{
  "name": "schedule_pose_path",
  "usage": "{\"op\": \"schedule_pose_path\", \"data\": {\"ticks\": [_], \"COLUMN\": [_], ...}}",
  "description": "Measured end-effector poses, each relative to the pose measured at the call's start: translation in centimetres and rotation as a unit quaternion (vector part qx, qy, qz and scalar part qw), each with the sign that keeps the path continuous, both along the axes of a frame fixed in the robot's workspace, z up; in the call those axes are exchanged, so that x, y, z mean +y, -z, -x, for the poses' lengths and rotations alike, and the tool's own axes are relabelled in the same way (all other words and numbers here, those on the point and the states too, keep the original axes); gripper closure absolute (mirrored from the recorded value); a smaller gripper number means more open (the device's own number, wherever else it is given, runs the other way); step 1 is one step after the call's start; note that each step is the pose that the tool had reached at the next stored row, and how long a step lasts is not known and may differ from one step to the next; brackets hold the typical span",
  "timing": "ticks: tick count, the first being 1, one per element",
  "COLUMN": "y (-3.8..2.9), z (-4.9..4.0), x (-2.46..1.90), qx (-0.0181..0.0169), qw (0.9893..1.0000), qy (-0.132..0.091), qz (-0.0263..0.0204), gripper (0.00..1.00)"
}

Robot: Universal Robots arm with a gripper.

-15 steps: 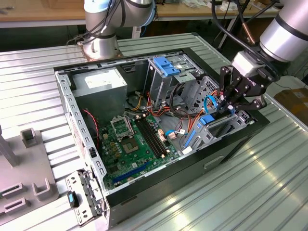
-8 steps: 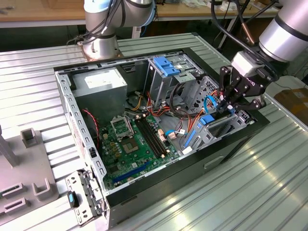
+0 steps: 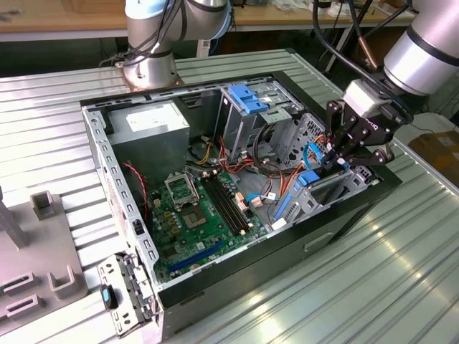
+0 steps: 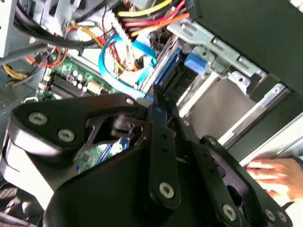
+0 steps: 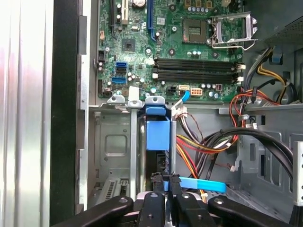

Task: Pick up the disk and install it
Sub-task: 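Insert the first disk wire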

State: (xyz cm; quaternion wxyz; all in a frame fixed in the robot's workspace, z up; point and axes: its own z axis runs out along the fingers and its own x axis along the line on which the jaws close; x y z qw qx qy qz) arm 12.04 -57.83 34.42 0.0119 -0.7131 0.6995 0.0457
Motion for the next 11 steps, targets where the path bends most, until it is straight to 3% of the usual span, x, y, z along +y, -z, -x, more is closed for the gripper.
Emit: {"op": "schedule_pose_path", "data": {"ticks": [4, 11], "y": [-0.02, 0.53], "z": [0.00, 0.00], "x": [0.00, -0.20], "qx": [0.0000, 0.0000], "qw": [1.0000, 1.0000], "qy": [0.000, 0.000], "qz": [0.0004, 0.0005], "gripper": [0.84, 0.84]}}
